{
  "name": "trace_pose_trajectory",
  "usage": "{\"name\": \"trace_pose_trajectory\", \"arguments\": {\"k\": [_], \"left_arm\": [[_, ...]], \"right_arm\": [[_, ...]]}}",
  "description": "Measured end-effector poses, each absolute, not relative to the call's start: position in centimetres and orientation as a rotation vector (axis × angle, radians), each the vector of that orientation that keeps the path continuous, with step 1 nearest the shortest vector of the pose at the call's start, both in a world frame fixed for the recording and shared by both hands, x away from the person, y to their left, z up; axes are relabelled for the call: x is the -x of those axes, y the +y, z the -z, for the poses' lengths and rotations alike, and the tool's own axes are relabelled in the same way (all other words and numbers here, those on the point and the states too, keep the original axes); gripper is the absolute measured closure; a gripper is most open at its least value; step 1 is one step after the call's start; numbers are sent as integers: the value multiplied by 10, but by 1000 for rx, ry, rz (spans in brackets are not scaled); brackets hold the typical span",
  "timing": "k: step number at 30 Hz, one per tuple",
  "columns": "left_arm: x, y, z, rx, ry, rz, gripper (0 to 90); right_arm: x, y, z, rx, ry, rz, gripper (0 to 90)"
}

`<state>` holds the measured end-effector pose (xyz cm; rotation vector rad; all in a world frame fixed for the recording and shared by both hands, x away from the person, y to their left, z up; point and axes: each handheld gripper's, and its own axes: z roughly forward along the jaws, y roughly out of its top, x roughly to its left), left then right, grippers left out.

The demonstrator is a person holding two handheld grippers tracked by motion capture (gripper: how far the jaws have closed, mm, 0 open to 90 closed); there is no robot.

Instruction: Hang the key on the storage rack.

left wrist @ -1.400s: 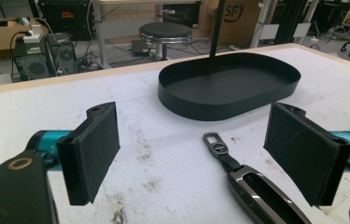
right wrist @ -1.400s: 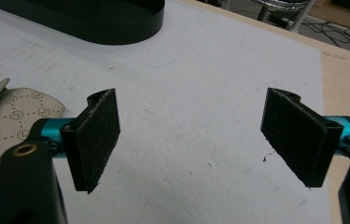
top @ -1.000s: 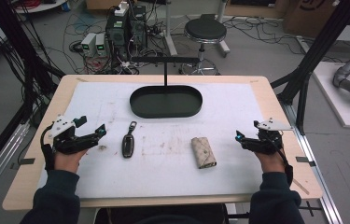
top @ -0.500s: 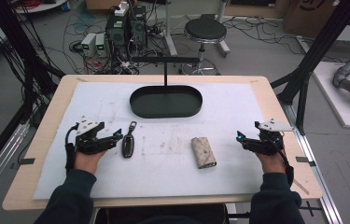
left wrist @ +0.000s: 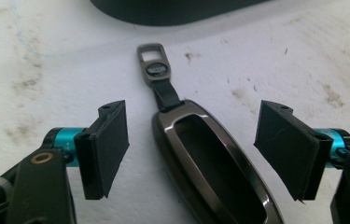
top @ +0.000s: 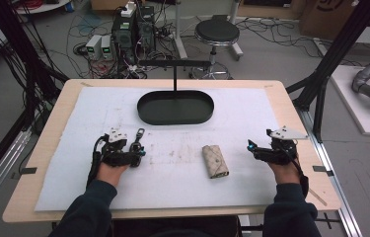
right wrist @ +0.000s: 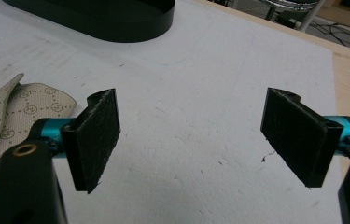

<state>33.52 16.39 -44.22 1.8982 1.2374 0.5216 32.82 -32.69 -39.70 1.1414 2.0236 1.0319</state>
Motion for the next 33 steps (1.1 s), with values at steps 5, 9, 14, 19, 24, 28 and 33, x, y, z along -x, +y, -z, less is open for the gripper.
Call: {"name": "trace_pose_trajectory", "arguments": {"k": [5, 9, 14, 19, 24, 28, 33], "left_arm": [[-336, 159, 446, -1946, 1249, -532, 288], [-336, 160, 446, -1982, 1227, -512, 365], [-340, 169, 443, -2039, 1175, -464, 466], [-343, 178, 443, -1996, 1247, -496, 404], [-345, 174, 446, -1984, 1259, -539, 285], [-345, 168, 449, -2021, 1211, -562, 269], [-347, 173, 447, -2021, 1188, -531, 420]], "right_arm": [[-330, -326, 398, -1133, 2029, -1030, 201], [-330, -326, 398, -1137, 2032, -1028, 201], [-328, -327, 398, -1137, 2029, -1029, 201], [-328, -327, 399, -1144, 2033, -1024, 201], [-329, -325, 400, -1140, 2042, -1019, 201], [-329, -324, 400, -1138, 2047, -1018, 201], [-329, -324, 400, -1140, 2049, -1017, 202]]}}
